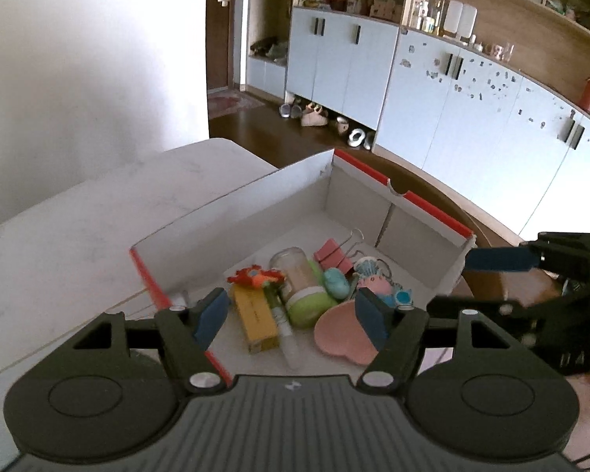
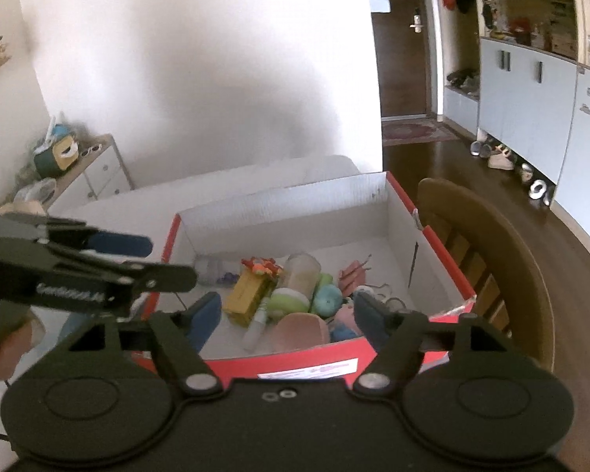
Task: Organize rigid objects
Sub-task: 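Withdraw both grippers from the red box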
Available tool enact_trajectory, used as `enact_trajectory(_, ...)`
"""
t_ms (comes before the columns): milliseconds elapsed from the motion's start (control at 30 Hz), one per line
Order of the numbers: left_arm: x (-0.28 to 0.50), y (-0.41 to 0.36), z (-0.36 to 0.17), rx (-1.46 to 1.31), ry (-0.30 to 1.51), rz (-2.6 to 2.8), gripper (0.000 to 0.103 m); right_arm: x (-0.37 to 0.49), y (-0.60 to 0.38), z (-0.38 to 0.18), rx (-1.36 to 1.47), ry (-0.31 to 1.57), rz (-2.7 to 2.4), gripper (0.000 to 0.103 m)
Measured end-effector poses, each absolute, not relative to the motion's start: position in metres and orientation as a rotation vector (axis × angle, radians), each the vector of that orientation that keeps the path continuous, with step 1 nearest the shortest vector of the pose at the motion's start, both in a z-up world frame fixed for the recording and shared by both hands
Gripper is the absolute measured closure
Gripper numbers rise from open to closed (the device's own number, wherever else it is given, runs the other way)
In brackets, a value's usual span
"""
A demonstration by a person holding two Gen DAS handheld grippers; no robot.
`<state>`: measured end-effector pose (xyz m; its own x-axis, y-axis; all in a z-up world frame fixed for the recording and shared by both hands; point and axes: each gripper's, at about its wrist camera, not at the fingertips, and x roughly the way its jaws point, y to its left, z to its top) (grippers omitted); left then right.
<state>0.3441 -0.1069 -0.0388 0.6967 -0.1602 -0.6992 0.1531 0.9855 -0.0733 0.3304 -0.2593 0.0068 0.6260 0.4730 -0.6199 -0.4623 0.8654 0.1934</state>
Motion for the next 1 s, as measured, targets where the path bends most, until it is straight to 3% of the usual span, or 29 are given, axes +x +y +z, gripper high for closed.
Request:
enact_trajectory(400, 0.283, -0.080, -0.024, 0.008, 0.709, -0.188, 0.023, 0.283, -0.252, 0.024, 0.091, 0.611, 0.489, 0.001)
enact_trajectory(633, 0.257, -0.066, -0.021, -0.045, 0.703, -0.202, 0.017, 0.258, -0.237, 0.029, 0.104, 0.579, 0.458, 0.000)
enact_trajectory(700, 0.251, -0.063, -0.021, -0.048, 0.699, -0.194, 0.003, 0.252, -0.233, 0.030, 0.101, 0.569, 0.453, 0.000)
enact_trajectory(733, 0.247, -0.061, -0.021, -0.052, 0.690, -0.195, 0.001, 0.249, -0.231, 0.031, 0.101, 0.566, 0.451, 0.000)
enact_trajectory(1000, 0.225, -0.051, -0.018, -0.050, 0.650, -0.202, 0.000, 0.230, -0.215, 0.033, 0.106, 0.561, 0.446, 0.000)
